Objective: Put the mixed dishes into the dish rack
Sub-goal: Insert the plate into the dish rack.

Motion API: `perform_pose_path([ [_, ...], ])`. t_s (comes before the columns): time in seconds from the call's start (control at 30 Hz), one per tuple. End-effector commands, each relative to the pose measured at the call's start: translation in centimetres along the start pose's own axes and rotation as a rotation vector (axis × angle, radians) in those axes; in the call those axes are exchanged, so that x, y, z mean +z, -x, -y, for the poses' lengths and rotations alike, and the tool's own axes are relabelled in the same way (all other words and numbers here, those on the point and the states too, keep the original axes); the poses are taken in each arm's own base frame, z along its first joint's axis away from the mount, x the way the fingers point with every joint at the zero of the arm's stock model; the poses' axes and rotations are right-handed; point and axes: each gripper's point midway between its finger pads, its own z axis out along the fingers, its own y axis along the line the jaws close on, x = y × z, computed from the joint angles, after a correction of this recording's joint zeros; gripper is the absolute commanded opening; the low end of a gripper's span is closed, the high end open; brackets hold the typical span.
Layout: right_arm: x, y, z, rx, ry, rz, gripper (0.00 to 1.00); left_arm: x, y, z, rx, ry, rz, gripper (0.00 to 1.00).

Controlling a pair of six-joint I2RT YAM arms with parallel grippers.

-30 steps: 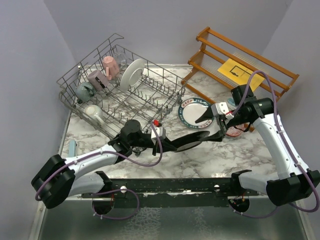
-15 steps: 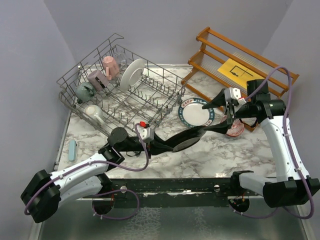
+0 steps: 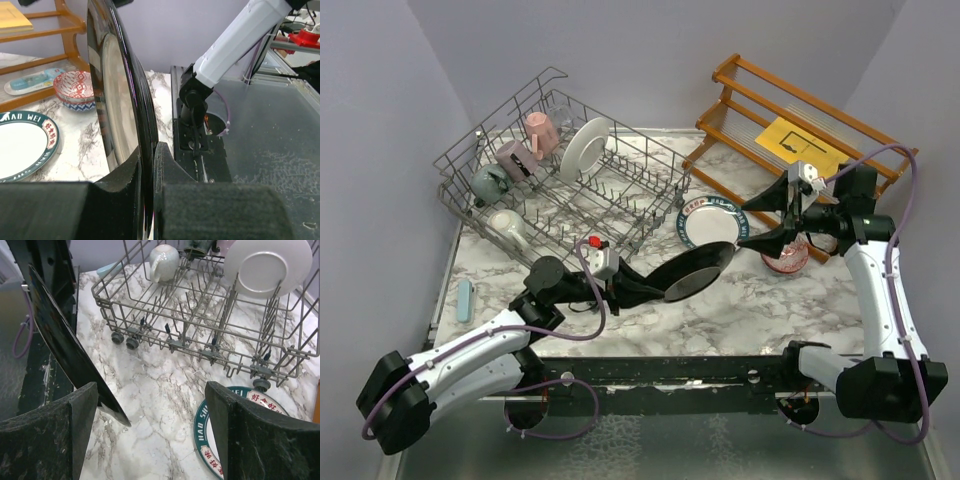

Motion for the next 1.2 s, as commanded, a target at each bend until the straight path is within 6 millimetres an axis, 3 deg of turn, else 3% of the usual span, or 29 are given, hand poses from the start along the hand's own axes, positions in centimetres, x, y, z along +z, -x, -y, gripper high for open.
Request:
perform_pose_path([
  [0.0,-0.5,0.1,0.9,0.015,-0.034,0.021,0.87,0.3,8.2,1.4,0.131,-0.015,0.205,0.0],
  [0.5,-0.6,-2.4,1.7,0.091,-0.037,0.042,0.88,0.3,11.0,0.7,0.122,0.05,0.253,0.0],
  [1.17,-0.5,-3.9,1.9,0.145,-0.021,0.061,0.92,1.7,14.4,-1.5,0.172,0.129,0.239,0.0],
])
